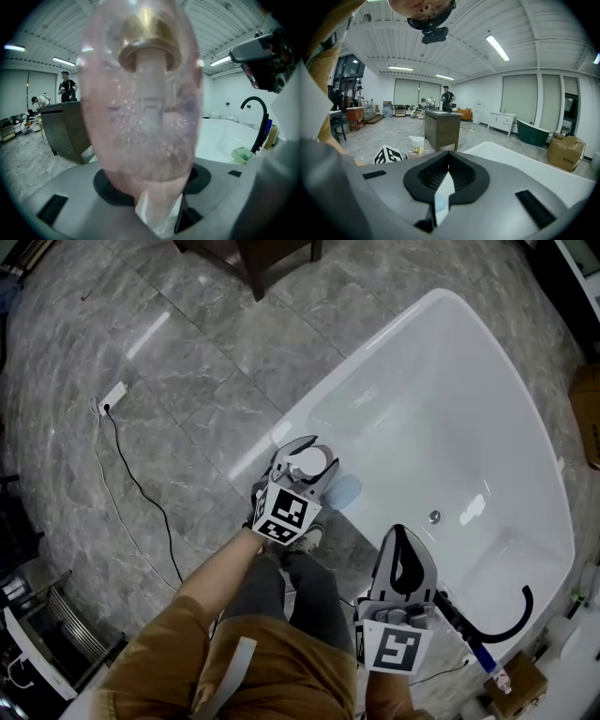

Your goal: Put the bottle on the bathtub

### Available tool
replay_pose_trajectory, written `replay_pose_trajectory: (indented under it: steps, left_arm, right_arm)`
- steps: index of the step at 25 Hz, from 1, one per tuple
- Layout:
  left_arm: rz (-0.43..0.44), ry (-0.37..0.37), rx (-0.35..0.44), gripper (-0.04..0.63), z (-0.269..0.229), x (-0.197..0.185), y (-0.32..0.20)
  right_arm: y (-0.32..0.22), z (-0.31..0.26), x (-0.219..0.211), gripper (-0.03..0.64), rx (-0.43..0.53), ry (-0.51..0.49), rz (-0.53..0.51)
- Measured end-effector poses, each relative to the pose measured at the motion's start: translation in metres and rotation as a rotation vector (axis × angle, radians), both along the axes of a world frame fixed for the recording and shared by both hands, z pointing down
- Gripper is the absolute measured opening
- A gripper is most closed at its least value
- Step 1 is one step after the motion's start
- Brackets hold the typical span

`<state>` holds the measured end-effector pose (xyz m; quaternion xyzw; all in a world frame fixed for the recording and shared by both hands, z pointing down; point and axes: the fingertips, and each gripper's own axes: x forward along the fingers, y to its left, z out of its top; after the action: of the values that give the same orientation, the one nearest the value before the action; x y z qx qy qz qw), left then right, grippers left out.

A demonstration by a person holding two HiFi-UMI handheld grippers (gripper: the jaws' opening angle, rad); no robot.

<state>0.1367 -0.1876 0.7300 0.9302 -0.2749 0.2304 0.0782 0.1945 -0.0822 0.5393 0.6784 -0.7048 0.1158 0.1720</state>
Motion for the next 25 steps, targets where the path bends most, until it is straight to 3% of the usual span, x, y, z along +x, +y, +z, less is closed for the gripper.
replay_pose_trajectory:
  steps: [9, 25]
  left_arm:
    - [0.038, 0.022, 0.084, 0.235, -0.003, 0.008, 0.002]
    - [0.054, 0.021, 0.086, 0.235, -0.002, 0.003, 0.005]
  right_arm:
    - [-0.004, 0.012, 0.006, 0.005, -0.003, -0.003, 0.000]
    - [-0.009, 0.017, -0.002, 0.005, -0.010, -0.017, -0.020]
